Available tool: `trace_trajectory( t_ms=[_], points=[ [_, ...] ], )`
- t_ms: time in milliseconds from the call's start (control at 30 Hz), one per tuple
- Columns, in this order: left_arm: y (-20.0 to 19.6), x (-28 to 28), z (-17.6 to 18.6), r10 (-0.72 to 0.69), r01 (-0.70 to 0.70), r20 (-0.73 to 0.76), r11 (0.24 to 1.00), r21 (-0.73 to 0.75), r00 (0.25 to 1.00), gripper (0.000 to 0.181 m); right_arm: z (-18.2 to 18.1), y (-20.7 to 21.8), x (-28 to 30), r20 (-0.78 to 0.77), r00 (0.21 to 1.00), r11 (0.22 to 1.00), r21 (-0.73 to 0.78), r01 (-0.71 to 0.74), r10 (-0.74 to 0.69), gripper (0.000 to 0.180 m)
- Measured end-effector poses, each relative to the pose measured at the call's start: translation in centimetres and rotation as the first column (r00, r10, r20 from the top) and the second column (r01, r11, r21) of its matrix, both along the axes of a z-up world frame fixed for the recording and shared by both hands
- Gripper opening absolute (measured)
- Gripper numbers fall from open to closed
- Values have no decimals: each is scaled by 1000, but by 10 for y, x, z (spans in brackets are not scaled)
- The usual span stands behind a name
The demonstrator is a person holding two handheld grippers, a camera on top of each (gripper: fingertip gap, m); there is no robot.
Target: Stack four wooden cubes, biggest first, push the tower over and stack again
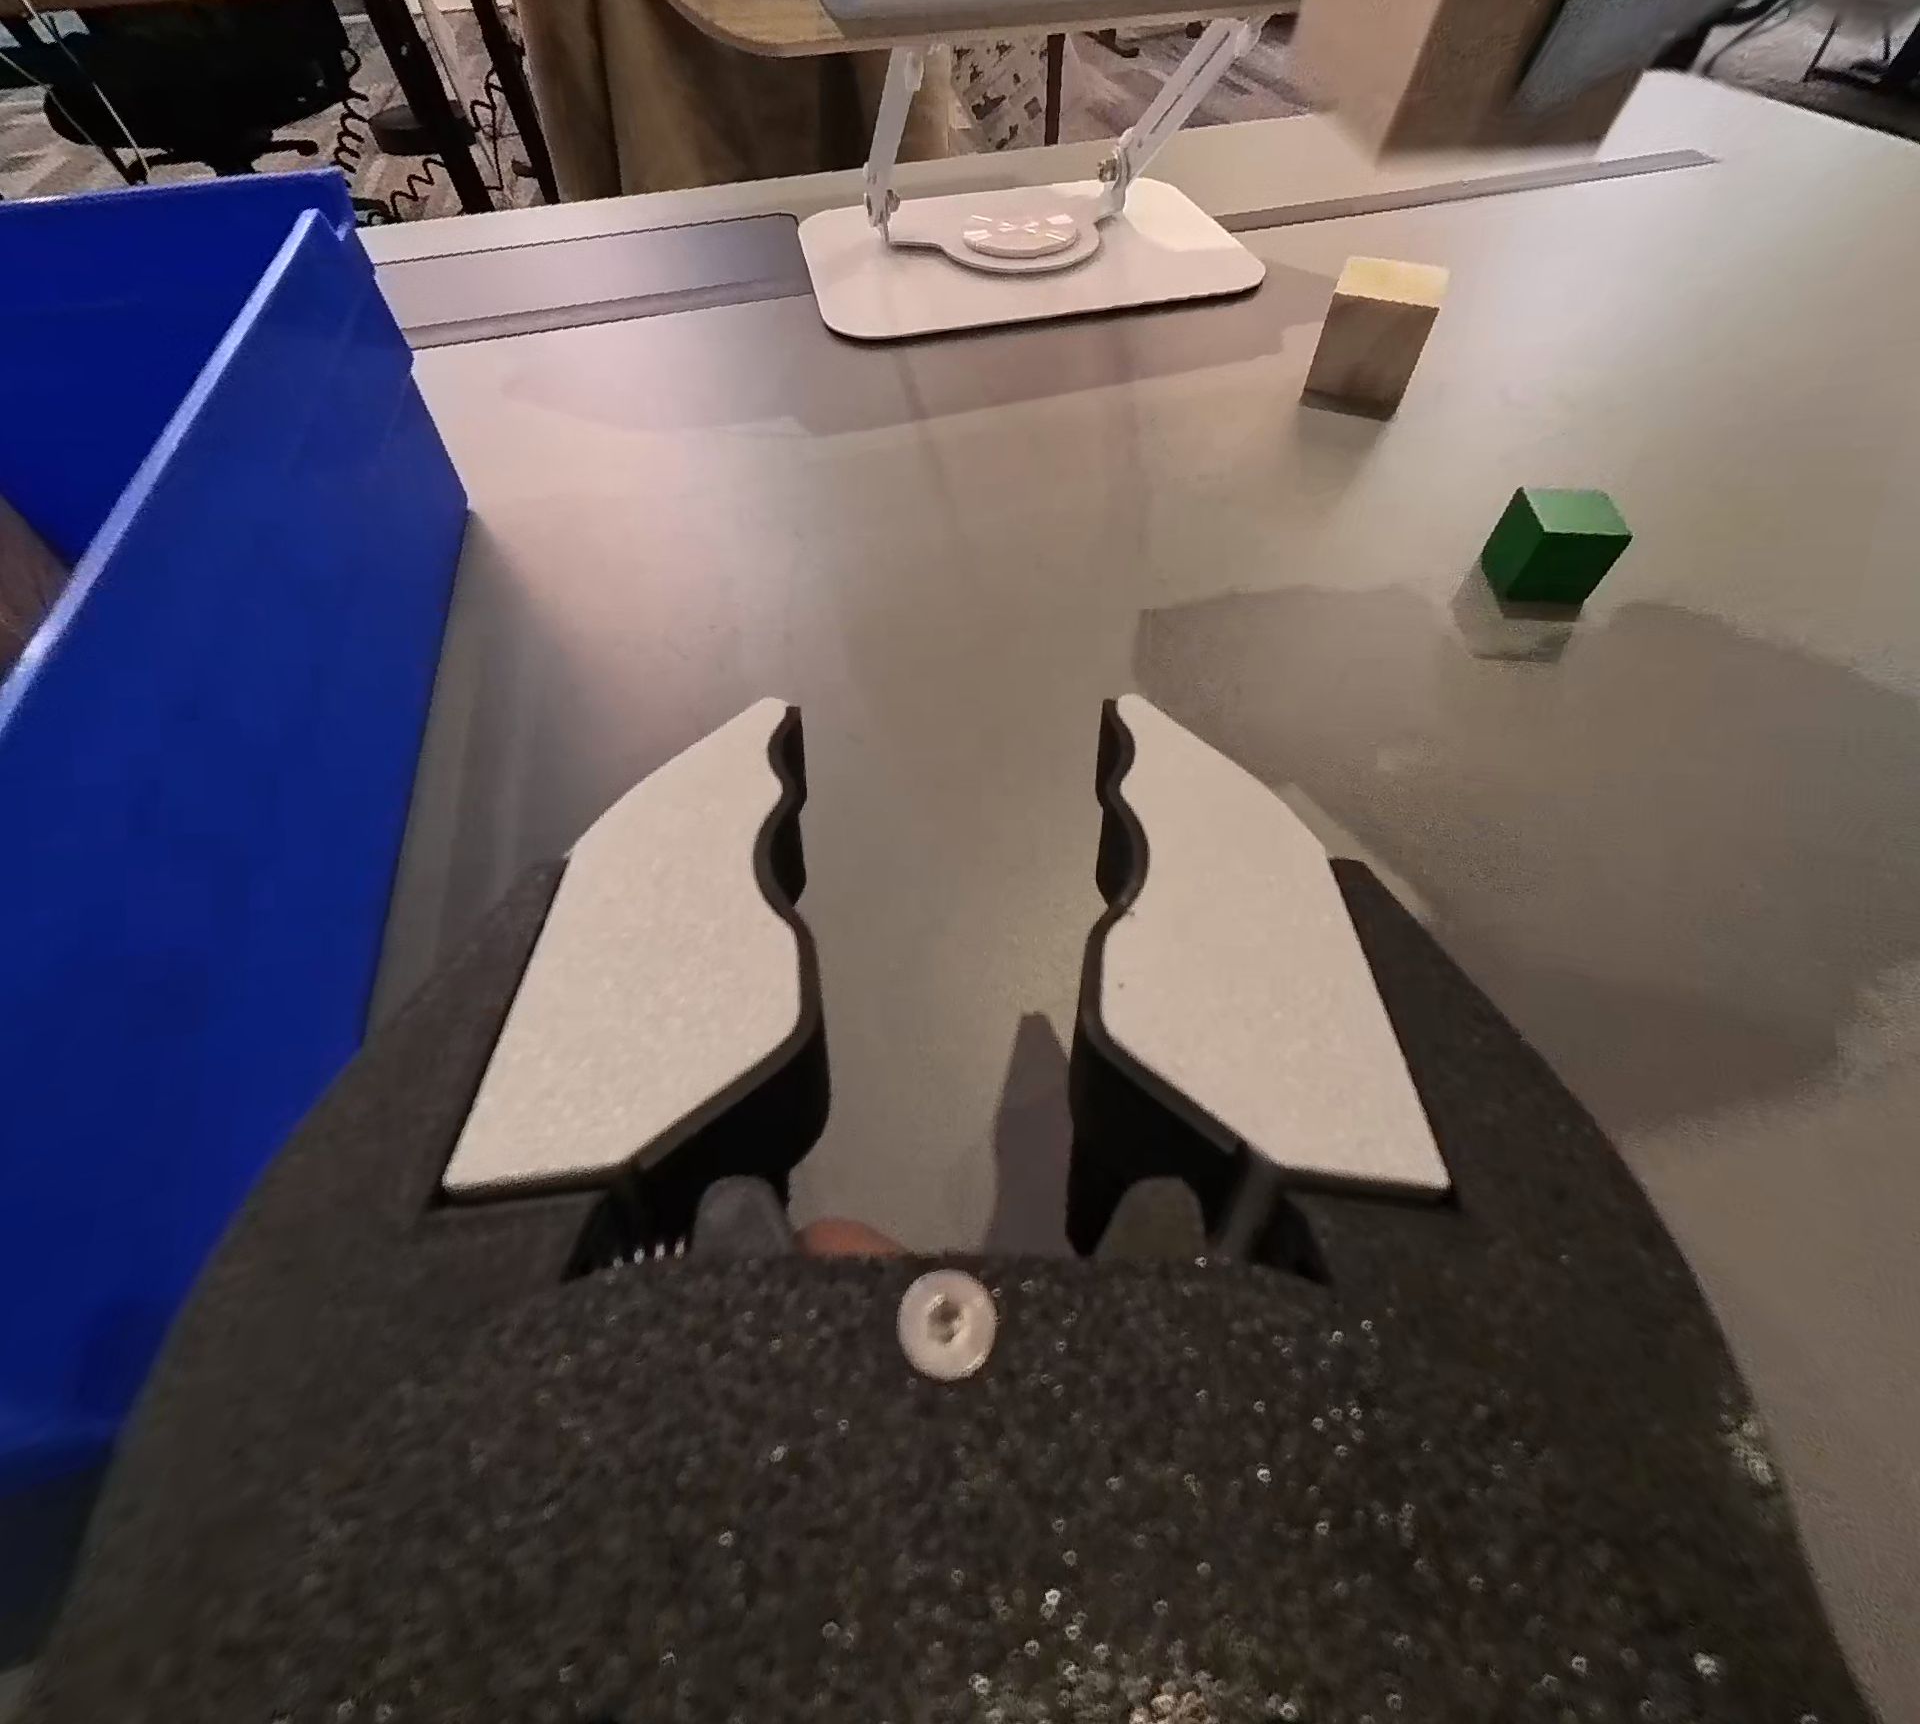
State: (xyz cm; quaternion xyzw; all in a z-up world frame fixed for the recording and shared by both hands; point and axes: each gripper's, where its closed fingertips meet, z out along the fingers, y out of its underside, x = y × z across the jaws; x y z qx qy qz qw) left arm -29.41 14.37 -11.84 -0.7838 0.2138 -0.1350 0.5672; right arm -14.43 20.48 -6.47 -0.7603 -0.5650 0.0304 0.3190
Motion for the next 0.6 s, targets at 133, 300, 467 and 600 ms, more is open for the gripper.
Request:
trace_trajectory(
  t_ms=[133,300,467,600],
  points=[
    [-1,0,1,-5,5,6,1000,5,1000,54,-57,-14,-15,38,999,996,-85,-11,14,63],
    [-1,1,1,-12,12,6,1000,5,1000,54,-93,-23,-18,88,995,994,-104,-31,41,63],
    [-1,2,0,-15,15,2,1000,-3,1000,54,-107,-24,-16,72,996,992,-123,-41,50,63],
    [-1,1,0,-13,13,3,1000,1,1000,54,-86,-20,-5,78,993,996,-39,-81,84,74]
  ],
)
